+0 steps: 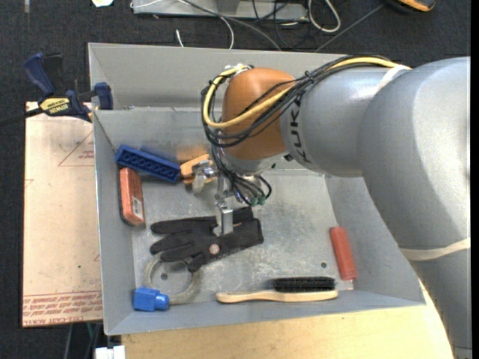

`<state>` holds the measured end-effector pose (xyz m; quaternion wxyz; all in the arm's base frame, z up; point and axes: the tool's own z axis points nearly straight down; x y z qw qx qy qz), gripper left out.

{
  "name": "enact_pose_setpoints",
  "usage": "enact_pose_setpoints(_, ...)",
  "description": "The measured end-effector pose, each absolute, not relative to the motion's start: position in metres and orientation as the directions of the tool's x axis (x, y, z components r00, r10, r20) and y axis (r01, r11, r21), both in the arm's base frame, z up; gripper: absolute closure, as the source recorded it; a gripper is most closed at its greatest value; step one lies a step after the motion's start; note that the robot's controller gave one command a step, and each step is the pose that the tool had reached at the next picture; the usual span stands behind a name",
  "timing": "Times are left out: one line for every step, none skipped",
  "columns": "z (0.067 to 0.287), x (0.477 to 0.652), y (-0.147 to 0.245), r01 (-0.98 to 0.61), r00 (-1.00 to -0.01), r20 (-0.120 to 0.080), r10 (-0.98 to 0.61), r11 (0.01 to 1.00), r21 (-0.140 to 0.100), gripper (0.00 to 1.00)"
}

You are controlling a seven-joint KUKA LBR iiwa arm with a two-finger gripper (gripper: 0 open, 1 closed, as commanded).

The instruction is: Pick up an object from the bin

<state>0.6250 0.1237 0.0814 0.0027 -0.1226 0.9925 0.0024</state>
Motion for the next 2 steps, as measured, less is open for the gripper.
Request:
enact_pose_setpoints(0.077,0.596,0.112,-0.19,-0.982,-0.01,-0.19,0.982,0.003,0.0)
enact_pose_setpoints(0.073,0.588,0.095,-0.072,-0.997,-0.017,-0.072,0.997,0.009,0.0)
